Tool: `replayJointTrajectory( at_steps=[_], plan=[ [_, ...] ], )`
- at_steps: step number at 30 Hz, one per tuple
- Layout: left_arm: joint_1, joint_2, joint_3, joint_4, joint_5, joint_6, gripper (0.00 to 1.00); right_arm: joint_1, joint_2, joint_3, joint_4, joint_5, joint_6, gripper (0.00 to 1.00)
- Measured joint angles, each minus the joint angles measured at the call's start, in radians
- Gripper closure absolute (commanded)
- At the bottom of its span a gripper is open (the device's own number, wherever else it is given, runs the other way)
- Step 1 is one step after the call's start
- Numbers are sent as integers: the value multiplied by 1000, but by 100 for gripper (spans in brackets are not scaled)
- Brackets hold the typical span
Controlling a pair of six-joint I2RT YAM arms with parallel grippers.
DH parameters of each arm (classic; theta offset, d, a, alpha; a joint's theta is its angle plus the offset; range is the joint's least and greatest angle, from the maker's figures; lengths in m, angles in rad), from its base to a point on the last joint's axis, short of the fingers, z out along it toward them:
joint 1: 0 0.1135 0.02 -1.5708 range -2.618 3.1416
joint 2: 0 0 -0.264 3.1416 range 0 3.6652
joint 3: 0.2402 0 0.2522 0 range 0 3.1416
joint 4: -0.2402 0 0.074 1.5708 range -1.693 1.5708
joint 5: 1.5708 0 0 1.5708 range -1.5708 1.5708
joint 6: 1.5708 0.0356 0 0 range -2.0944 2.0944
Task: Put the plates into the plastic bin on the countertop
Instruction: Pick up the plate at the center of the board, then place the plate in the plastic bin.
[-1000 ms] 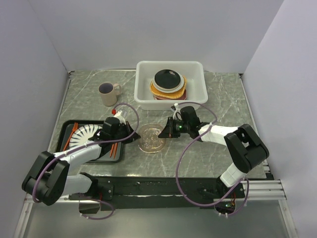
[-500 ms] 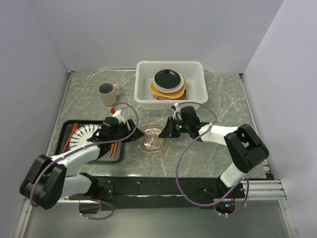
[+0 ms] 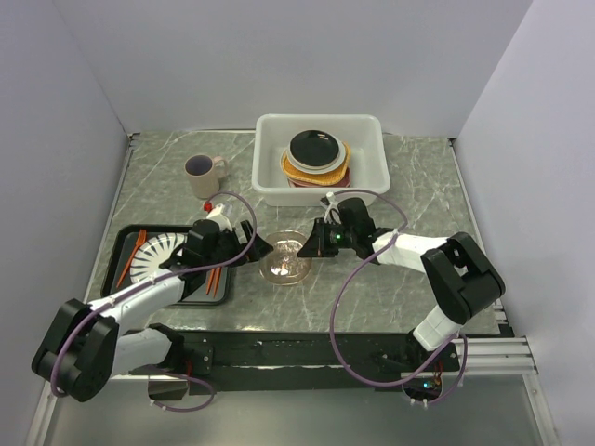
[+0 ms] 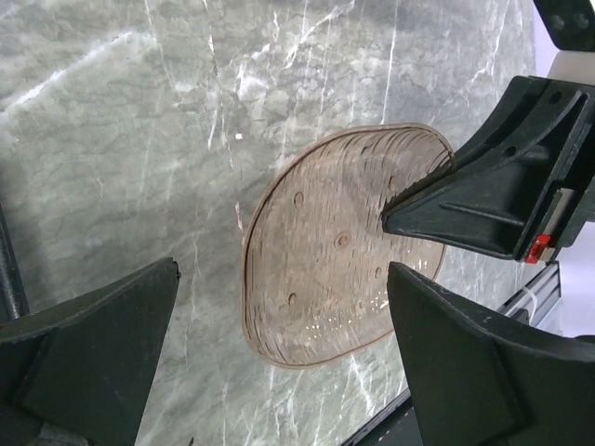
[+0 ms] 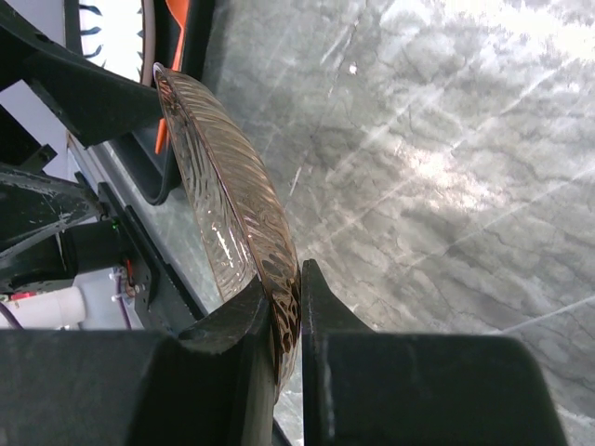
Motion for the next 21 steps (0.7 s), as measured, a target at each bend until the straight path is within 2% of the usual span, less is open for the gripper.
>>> replayJointTrajectory(
  at_steps=[21],
  plan=[
    [0, -200, -34, -50, -63, -1, 1, -10, -3, 108, -37, 30, 0, 100]
  ],
)
